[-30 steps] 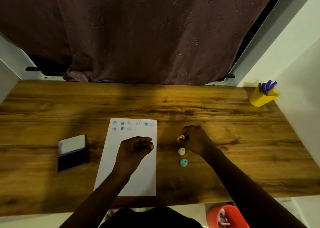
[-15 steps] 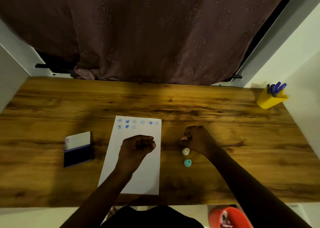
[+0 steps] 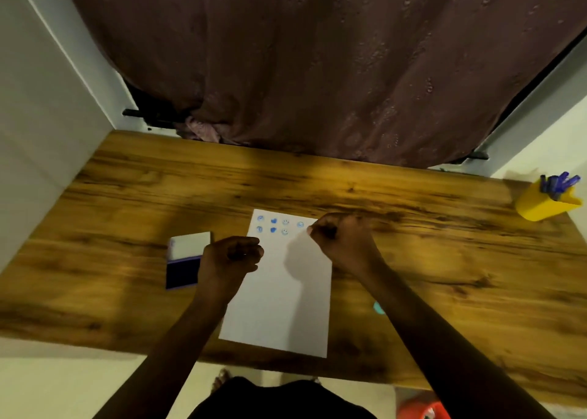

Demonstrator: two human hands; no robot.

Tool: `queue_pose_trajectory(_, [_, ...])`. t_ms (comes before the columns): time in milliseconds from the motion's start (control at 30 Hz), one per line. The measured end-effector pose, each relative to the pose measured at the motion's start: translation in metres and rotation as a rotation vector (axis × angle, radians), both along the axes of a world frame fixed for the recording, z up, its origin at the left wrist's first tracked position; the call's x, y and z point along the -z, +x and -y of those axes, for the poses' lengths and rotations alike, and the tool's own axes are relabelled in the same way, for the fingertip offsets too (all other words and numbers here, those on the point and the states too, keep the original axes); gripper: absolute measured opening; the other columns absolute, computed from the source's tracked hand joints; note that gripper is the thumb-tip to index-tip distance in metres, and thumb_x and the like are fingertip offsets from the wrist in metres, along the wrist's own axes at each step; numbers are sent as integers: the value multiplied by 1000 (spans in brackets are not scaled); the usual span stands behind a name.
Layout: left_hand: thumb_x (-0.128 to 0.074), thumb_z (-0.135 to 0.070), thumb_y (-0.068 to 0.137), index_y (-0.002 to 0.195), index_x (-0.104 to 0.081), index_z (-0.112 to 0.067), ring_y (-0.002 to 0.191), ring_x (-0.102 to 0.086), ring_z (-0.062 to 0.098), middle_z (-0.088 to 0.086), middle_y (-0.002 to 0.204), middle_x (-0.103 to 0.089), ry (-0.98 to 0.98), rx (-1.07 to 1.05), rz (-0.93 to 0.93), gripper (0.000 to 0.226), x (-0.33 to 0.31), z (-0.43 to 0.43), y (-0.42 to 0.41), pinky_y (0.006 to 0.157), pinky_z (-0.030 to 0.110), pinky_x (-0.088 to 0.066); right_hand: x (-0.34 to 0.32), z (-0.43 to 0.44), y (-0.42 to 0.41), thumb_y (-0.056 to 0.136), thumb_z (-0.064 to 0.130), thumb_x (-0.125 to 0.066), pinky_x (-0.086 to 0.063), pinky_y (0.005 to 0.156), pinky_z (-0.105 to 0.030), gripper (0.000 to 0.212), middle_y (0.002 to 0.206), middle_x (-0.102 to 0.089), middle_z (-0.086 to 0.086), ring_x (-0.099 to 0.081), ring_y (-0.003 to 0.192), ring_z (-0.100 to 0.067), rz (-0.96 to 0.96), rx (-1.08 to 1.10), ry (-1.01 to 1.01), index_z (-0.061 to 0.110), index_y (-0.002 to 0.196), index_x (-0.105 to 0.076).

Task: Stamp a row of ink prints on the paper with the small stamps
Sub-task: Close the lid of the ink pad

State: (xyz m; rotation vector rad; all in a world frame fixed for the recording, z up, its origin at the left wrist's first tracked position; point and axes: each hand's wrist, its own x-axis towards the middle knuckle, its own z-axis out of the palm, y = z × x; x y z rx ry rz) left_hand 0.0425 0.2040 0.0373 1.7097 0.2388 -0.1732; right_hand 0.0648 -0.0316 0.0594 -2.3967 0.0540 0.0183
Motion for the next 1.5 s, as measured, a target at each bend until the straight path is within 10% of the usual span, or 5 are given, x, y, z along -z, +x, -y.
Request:
queue_pose_trajectory(600, [-74,-11,87,91,-78,-30,84,-76,17,-6,93,-79,123,-234,-37,20,49,-169,24,70,32,-62,62,-183,54,86,24,-78,-57,81,-26,17,106,-77,-3,-72,97,-19,-229,-45,59,16,101,-78])
queue_pose_trajectory(767, [-68,2,78,70,-79,-42,57,-72,0,-20,73,-78,172,-150,-5,45,51,-179,30,43,12,-49,73,-205,64,84,20,-80,-53,76,-24,13,106,-77,-8,-72,98,-25,-237,-22,13,14,94,-78])
queue_pose_trajectory(933, [-65,-11,64,72,-81,-31,51,-75,24,-1,59,-77,240,-73,-14,27,59,-188,38,45,38,-59,81,-215,67,82,24,-82,-58,79,-29,16,100,-77,-8,-72,93,-25,-265,7,-11,12,92,-78])
queue_pose_trajectory(1267, [-72,-2,82,99,-84,-11,71,-77,25,12,85,-82,463,34,-4,22,66,-184,50,64,39,-63,89,-222,65,78,16,-81,-55,75,-28,9,91,-75,-7,-71,87,-25,-251,59,-22,11,82,-75])
queue_pose_trajectory(1500, [-70,-1,81,105,-83,-20,55,-56,-17,-5,85,-77,487,43,36,33,73,-182,48,44,1,-41,88,-222,54,83,19,-77,-39,61,-12,3,96,-77,-1,-71,91,-19,-217,108,30,19,85,-75])
